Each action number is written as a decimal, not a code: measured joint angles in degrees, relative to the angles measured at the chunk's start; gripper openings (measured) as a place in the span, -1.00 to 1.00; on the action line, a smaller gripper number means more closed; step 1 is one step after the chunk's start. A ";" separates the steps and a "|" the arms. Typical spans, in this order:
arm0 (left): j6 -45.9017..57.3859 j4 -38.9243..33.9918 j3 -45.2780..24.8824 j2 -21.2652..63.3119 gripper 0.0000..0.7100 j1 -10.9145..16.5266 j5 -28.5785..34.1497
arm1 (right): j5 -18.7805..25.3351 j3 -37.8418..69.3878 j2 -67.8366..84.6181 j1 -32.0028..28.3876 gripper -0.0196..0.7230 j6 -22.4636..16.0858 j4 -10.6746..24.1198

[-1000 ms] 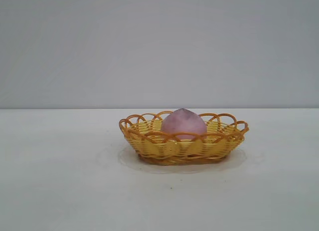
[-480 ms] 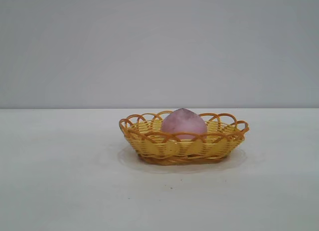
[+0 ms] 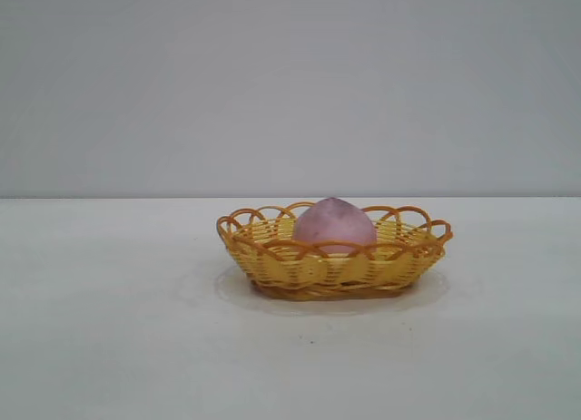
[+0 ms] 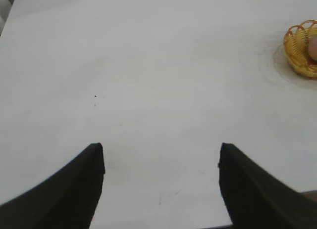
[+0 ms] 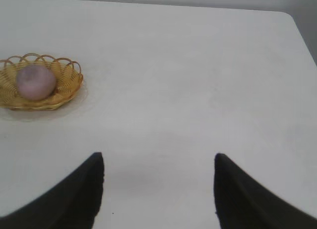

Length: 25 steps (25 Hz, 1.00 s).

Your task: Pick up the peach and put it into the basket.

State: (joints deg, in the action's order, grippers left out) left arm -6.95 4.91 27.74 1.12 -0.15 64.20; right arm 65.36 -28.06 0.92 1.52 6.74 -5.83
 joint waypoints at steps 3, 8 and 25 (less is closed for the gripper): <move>0.00 0.00 0.00 0.00 0.33 0.00 0.00 | 0.00 0.00 0.00 1.63 0.28 0.00 0.00; 0.00 0.00 0.00 0.00 0.33 0.00 0.00 | 0.00 0.00 0.00 2.35 0.28 -0.09 0.00; 0.00 0.00 0.00 0.00 0.33 0.00 0.00 | 0.00 0.00 0.00 2.35 0.28 -0.09 0.00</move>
State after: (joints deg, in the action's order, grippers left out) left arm -6.95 4.91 27.74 1.12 -0.15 64.20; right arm 65.36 -28.06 0.92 3.87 6.64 -5.83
